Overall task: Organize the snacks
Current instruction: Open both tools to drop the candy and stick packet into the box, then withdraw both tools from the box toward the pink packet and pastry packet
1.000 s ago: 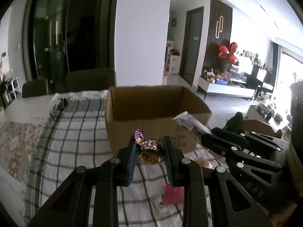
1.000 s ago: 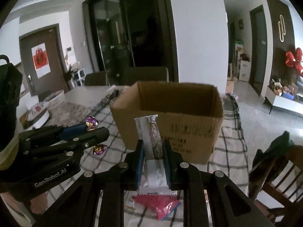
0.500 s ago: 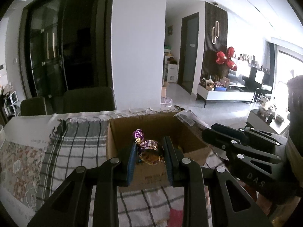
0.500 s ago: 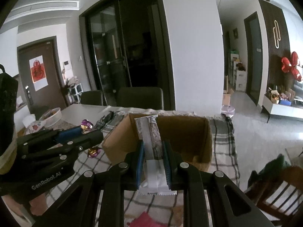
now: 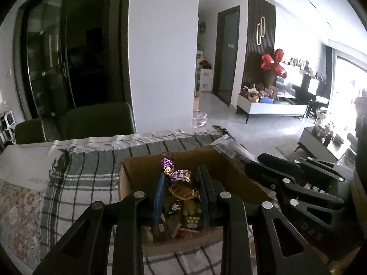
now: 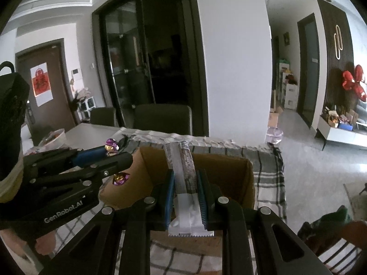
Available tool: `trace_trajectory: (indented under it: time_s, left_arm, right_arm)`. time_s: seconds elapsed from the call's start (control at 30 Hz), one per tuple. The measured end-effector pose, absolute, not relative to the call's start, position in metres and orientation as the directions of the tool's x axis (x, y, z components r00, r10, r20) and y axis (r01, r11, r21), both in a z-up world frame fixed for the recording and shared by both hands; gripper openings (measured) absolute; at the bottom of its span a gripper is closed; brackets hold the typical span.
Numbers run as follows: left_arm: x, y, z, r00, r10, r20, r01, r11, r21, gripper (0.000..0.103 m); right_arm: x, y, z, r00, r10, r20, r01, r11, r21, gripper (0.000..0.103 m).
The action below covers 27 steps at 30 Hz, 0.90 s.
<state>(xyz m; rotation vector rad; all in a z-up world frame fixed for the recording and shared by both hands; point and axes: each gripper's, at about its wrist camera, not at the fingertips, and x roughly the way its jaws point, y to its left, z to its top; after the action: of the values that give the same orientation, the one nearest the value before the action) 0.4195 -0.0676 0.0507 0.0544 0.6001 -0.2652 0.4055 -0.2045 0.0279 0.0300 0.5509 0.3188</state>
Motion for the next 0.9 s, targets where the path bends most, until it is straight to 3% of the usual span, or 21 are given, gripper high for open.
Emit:
trace_trajectory:
  time_s: [0.17,0.23,0.33,0.9]
  left_arm:
    - [0.436,-0.072,0.040,0.783,-0.213,-0.585,0.254,0.967,-0.013,0.030]
    - [0.438,-0.071,0.038,0.784,-0.200,-0.588,0.243,0.970,-0.007,0.042]
    - [0.434,-0.069,0.037,0.796,-0.184,-0.577,0.227,0.974,0.004,0.053]
    - [0.336,-0.078,0.041,0.837,-0.185,-0.516,0.248,0.967,0.055,0.062]
  right_arm:
    - [0.422,-0.209,0.018,0.795,0.285,-0.535,-0.265,0.957,0.116,0.021]
    - [0.427,-0.213,0.014,0.792,0.279,-0.543,-0.249,0.960,0.130,0.022]
    - [0.428,-0.218,0.009,0.797,0.254,-0.548,-0.214,0.967,0.137,0.035]
    - [0.347,-0.236,0.013,0.839,0.211,-0.501,-0.179,0.977,0.111,0.044]
